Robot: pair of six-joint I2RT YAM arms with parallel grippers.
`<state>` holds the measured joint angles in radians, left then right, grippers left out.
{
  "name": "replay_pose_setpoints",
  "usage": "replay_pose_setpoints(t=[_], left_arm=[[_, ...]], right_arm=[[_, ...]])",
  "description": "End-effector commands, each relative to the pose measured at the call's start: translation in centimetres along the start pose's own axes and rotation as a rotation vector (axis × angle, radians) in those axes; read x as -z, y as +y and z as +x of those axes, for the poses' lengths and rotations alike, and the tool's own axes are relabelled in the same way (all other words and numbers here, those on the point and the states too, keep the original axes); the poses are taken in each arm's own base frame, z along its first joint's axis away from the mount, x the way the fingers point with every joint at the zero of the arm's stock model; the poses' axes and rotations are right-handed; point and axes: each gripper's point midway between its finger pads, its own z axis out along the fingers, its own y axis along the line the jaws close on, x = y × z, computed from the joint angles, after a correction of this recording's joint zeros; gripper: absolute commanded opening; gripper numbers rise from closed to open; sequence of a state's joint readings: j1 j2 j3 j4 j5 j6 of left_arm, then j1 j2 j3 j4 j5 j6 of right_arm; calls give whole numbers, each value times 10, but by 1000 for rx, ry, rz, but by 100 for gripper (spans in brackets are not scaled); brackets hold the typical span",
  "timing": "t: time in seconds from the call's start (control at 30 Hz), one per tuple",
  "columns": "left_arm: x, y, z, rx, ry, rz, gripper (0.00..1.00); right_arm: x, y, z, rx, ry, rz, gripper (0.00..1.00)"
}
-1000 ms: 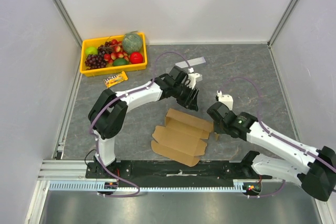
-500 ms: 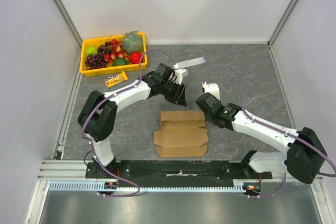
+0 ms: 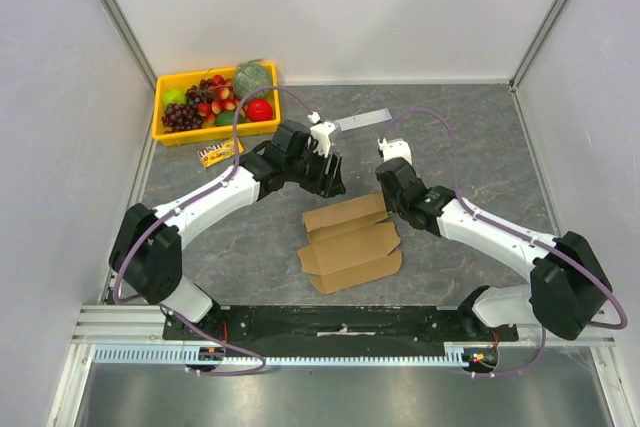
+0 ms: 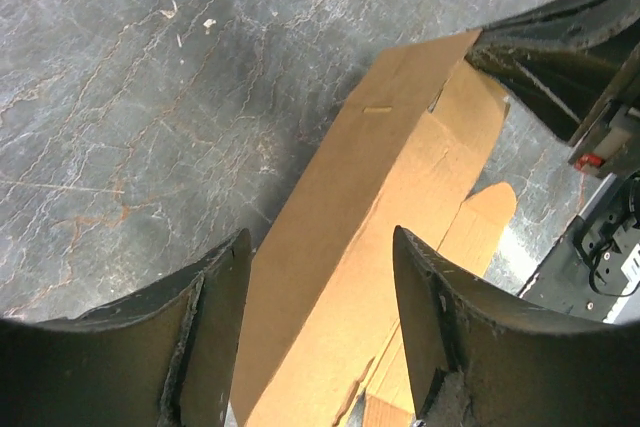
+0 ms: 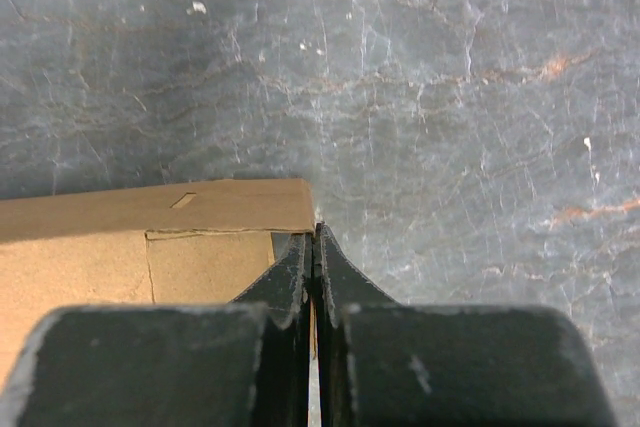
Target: Fold the paper box
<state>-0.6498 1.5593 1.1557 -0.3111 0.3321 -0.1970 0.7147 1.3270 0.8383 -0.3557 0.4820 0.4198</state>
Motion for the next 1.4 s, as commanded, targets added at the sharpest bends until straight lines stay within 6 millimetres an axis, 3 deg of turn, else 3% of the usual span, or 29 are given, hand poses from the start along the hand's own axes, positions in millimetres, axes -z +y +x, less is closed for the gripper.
replay_pose_setpoints(t=[0.0, 0.1, 0.27, 0.37, 0.53, 0.67, 0.77, 0.87, 0.97, 1.07, 1.37], left_arm=[[10, 5, -1, -1, -23, -35, 65], [12, 6, 9, 7, -14, -43, 64], [18, 8, 17, 9, -15, -54, 64], [20, 8, 17, 6, -19, -61, 64], [27, 8, 14, -1, -36, -72, 63], [31, 7, 18, 7, -31, -77, 61], [35, 6, 21, 9, -39, -88, 58], [39, 3, 29, 9, -39, -95, 49], [44, 2, 35, 23, -49, -106, 41], [50, 0, 40, 33, -69, -104, 34], [49, 11, 56, 36, -52, -149, 32]], right_arm=[[-5, 15, -41, 24, -111, -93, 2], [-9, 18, -40, 54, -97, -103, 12], [-7, 11, -39, 51, -98, -91, 39], [-1, 4, -44, 43, -111, -78, 45], [17, -7, -58, 17, -151, -67, 47], [33, 1, -72, -14, -182, -137, 38], [40, 21, -79, -29, -180, -253, 26], [35, 35, -75, -30, -145, -308, 15], [24, 34, -70, -29, -120, -287, 6], [14, 35, -61, -28, -93, -282, 2], [-7, 41, -34, -25, -18, -290, 0]])
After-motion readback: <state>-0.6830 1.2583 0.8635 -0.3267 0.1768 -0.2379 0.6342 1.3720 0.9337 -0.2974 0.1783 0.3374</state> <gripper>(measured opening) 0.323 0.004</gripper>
